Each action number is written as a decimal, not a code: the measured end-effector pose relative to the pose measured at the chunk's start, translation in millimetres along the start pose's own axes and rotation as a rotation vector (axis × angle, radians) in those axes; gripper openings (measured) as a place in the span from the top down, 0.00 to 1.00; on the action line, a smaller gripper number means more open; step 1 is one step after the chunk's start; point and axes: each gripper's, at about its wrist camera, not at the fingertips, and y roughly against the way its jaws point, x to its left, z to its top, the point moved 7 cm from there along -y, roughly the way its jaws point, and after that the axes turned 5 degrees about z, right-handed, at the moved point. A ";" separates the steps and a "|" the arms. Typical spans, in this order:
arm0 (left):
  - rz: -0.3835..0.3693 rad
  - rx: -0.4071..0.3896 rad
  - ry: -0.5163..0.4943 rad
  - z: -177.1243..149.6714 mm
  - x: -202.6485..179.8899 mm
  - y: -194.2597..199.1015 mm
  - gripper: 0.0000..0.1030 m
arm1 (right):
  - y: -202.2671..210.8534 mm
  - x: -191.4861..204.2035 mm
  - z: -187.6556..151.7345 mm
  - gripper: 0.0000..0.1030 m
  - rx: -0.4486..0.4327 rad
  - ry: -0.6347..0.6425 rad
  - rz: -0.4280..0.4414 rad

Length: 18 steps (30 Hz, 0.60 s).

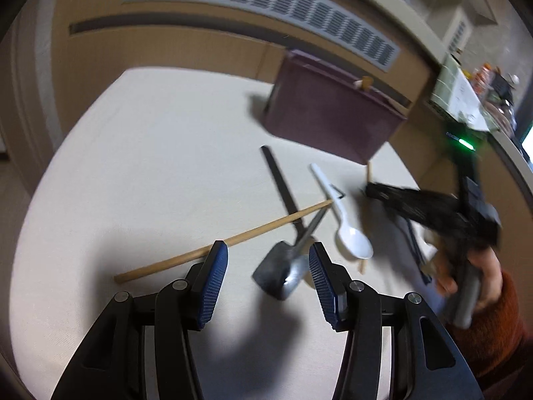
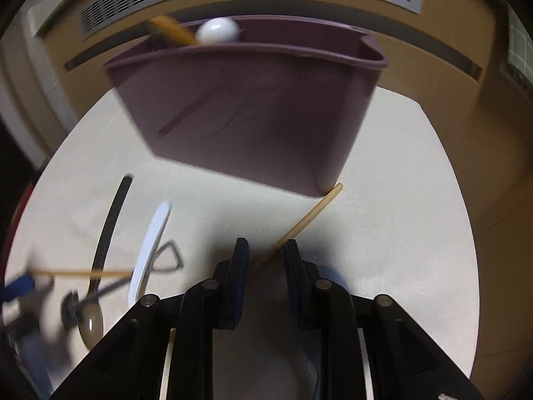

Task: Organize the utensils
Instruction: 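Move the right gripper over the blue plastic spoon, then grasp the blue spoon with the right gripper while the left grasps a wooden chopstick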

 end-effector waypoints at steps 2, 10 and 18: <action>-0.007 0.019 0.013 -3.3 2.0 -6.1 0.50 | 11.3 11.2 -13.5 0.97 0.008 0.043 0.065; -0.071 0.064 -0.073 -11.9 -27.6 -12.2 0.50 | 51.8 40.0 -84.0 0.97 0.027 0.267 0.126; -0.097 0.022 -0.140 -10.3 -56.0 -1.0 0.50 | 64.3 16.0 -96.6 0.95 0.041 0.122 0.194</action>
